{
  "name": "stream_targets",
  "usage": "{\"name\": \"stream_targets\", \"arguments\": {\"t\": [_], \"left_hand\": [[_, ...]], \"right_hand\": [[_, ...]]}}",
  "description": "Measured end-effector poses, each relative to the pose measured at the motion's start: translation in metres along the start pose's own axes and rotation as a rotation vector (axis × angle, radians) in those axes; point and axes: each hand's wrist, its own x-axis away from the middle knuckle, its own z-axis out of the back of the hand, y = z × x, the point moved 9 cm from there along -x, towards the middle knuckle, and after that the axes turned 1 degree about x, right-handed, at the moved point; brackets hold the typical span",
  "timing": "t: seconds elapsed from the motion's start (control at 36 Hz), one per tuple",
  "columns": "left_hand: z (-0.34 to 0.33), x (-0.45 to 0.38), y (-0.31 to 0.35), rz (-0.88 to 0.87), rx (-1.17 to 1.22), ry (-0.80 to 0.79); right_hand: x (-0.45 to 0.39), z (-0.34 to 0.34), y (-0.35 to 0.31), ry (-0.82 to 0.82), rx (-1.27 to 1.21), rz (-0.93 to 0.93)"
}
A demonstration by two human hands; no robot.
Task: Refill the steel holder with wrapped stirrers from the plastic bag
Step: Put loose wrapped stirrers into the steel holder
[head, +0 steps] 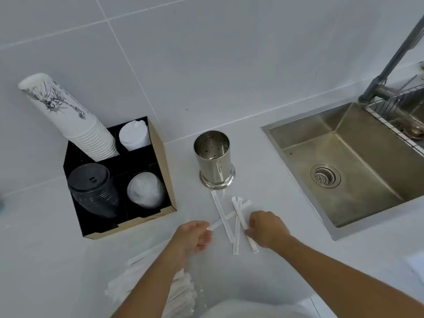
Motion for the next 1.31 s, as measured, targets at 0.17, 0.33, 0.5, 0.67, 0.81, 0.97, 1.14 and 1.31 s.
{"name": "stream_targets", "arguments": {"t": [0.17,0.33,0.5,0.67,0.81,0.97,1.14,1.31], "left_hand": [[-0.005,-0.006,-0.006,0.058,0.217,0.014],[-0.012,-0.008,-0.013,0.12,0.396,-0.009],[-0.023,-0.008,-0.012,0.133,0.483,-0.055],[-0.035,-0.004,-0.015,0.172,0.511,-0.089],[-0.042,0.0,-0.016,0.166,0.603,-0.13],[-0.026,0.0,-0.016,0.118,0.673,-0.038],[-0.012,-0.001,-0.019,0.124,0.68,0.041],[0.001,0.0,-0.017,0.099,0.721,0.064]], "right_hand": [[-0.004,-0.008,0.001,-0.012,-0.015,-0.073],[-0.006,-0.013,-0.002,-0.024,-0.036,-0.102],[0.001,-0.015,0.002,-0.047,-0.138,-0.08],[0.024,-0.013,-0.023,-0.083,-0.505,0.002],[0.039,-0.023,-0.05,-0.179,-0.668,0.004],[0.042,-0.024,-0.064,-0.21,-0.648,0.059],[0.018,-0.006,-0.047,-0.042,-0.459,0.056],[-0.008,-0.009,-0.055,-0.02,-0.161,0.081]]}}
